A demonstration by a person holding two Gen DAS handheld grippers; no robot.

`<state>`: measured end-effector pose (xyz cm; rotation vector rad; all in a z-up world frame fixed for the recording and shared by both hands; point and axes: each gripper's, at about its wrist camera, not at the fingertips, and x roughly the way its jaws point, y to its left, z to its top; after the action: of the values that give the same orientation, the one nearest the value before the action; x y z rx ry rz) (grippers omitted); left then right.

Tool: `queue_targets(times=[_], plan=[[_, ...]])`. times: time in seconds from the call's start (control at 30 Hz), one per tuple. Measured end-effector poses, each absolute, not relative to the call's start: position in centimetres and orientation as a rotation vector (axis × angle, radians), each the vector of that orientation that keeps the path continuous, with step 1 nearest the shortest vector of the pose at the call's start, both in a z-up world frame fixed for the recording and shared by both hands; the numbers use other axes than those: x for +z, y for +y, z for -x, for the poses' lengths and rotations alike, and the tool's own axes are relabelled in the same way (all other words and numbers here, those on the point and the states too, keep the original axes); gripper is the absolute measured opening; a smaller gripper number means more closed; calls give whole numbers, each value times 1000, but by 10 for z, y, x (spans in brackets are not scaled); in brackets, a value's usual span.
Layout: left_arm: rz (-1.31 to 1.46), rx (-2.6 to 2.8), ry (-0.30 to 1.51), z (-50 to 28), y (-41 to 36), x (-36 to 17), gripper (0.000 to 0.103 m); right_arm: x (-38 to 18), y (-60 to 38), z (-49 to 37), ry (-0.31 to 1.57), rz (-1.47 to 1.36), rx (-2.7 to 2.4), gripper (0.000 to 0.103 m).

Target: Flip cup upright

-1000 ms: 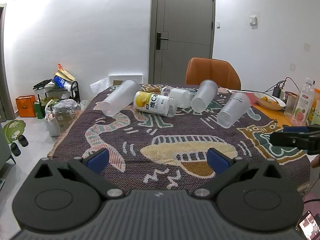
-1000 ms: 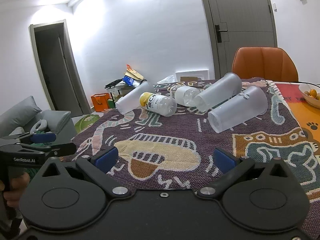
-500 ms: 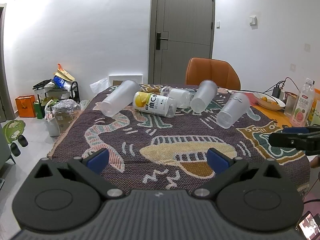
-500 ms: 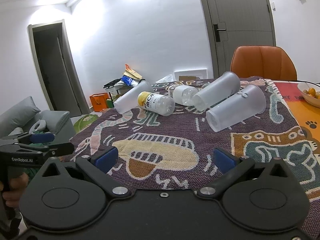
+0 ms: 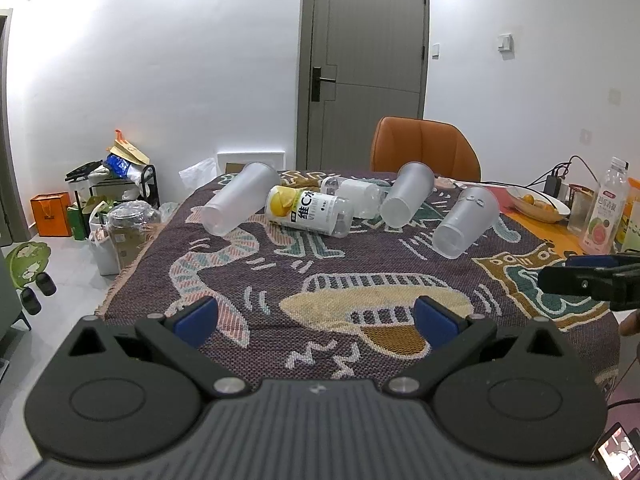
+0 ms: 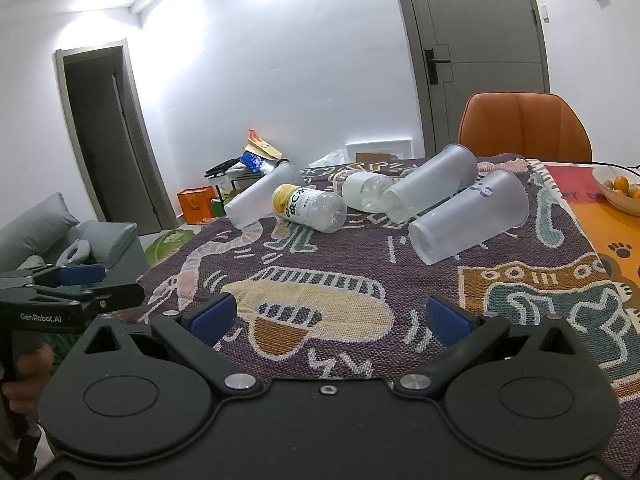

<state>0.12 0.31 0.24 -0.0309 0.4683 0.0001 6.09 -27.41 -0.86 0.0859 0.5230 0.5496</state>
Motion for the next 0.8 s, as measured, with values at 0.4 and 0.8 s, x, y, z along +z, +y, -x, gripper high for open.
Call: queue_targets(times=[0.4,0.8], plan=[[32,-7,465,0,1,2,103,-8,-275,-61,523,-84,543,103],[64,-23,455,-10,4,0,103,-11,-278,-66,527,-89,528,103]])
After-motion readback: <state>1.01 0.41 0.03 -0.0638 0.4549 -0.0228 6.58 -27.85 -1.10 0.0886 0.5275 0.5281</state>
